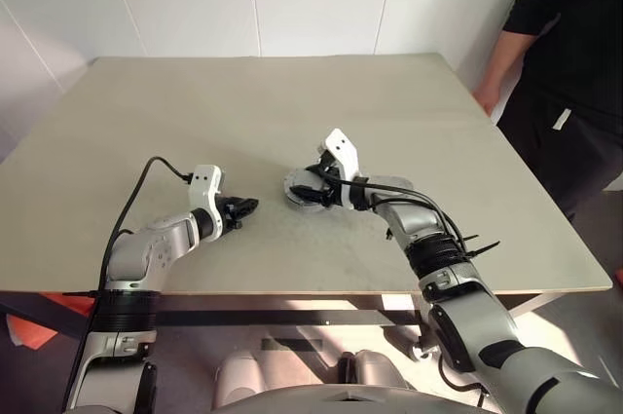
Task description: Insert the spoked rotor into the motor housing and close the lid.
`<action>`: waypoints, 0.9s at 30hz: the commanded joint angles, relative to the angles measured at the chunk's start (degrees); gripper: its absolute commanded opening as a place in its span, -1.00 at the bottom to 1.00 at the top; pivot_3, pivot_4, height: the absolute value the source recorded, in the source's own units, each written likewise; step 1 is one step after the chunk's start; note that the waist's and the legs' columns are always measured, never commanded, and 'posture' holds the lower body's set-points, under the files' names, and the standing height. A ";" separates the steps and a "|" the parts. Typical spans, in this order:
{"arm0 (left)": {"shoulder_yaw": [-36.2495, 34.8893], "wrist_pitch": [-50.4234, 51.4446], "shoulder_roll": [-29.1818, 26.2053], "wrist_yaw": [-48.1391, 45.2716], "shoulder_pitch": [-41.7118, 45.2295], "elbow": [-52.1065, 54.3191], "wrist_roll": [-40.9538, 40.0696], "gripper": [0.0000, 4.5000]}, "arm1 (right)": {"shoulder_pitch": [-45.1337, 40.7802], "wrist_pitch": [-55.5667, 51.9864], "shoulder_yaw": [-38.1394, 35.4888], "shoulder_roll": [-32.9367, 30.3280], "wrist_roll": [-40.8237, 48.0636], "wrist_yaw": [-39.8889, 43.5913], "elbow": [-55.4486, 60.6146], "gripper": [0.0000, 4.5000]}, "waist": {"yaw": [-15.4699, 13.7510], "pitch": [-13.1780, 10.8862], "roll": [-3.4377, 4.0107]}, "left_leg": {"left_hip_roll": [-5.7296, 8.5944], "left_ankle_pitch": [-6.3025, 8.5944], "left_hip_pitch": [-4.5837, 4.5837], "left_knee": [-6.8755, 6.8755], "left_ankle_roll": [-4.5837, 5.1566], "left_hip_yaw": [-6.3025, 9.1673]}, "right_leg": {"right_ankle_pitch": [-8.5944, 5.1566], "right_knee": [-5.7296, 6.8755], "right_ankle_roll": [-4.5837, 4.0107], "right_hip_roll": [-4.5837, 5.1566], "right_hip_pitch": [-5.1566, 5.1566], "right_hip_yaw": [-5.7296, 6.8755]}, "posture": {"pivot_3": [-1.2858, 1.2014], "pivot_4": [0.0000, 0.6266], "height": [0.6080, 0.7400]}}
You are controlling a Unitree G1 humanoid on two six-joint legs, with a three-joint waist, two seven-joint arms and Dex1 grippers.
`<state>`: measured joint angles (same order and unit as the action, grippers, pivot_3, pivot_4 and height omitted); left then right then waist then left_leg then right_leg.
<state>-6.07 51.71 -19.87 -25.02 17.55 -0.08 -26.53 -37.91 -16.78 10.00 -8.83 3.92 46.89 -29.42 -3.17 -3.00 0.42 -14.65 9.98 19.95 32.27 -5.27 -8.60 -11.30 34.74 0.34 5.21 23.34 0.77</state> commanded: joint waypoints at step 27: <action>0.70 1.39 -0.19 0.33 -1.65 -0.21 0.63 -0.07 | -1.28 2.42 -0.55 1.24 0.46 -1.96 -0.20 0.34 | 0.14 -0.01 0.01 | 0.00 0.00 0.00 -0.01 0.00 0.00 | -0.01 -0.02 0.01 0.00 0.04 0.00 | 0.03 -1.00 1.00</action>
<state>-6.32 51.73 -19.86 -24.87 16.98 0.57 -26.50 -37.94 -14.55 9.79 -7.90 3.53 44.87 -30.92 -3.03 -3.01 0.43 -14.65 9.99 19.96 32.26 -5.27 -8.60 -11.30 34.72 0.35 5.21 23.38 0.77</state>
